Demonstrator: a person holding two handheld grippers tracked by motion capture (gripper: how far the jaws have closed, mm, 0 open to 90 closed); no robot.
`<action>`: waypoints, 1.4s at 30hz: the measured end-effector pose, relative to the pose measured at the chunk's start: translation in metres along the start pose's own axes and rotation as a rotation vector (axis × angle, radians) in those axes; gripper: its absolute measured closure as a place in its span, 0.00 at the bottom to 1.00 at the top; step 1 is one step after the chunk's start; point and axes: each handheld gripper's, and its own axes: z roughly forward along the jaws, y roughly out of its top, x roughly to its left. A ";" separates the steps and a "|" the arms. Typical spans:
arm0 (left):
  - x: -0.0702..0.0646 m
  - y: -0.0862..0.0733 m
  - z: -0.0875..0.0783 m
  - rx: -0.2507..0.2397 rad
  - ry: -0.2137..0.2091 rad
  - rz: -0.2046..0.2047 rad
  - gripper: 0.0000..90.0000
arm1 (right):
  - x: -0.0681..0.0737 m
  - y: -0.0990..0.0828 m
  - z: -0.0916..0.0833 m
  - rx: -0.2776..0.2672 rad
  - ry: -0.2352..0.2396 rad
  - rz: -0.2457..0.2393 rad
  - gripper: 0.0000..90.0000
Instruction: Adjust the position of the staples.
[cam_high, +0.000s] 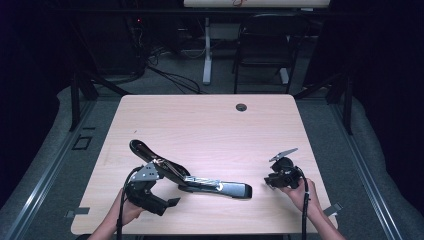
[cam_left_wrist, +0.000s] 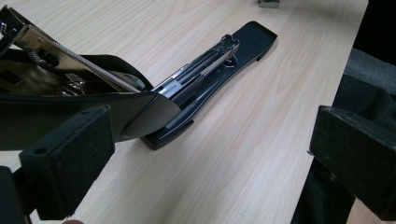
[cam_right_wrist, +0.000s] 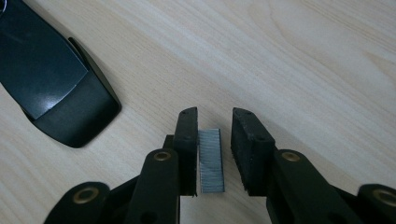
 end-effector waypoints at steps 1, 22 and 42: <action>0.000 0.000 0.000 0.001 0.000 0.002 0.00 | 0.000 0.000 0.001 -0.008 0.001 0.011 0.80; -0.001 0.000 0.004 0.050 0.020 0.020 0.01 | 0.001 -0.002 0.006 0.010 0.011 0.039 0.86; -0.001 0.000 0.003 0.051 0.014 0.021 0.01 | 0.004 0.001 -0.003 -0.036 0.014 0.021 0.87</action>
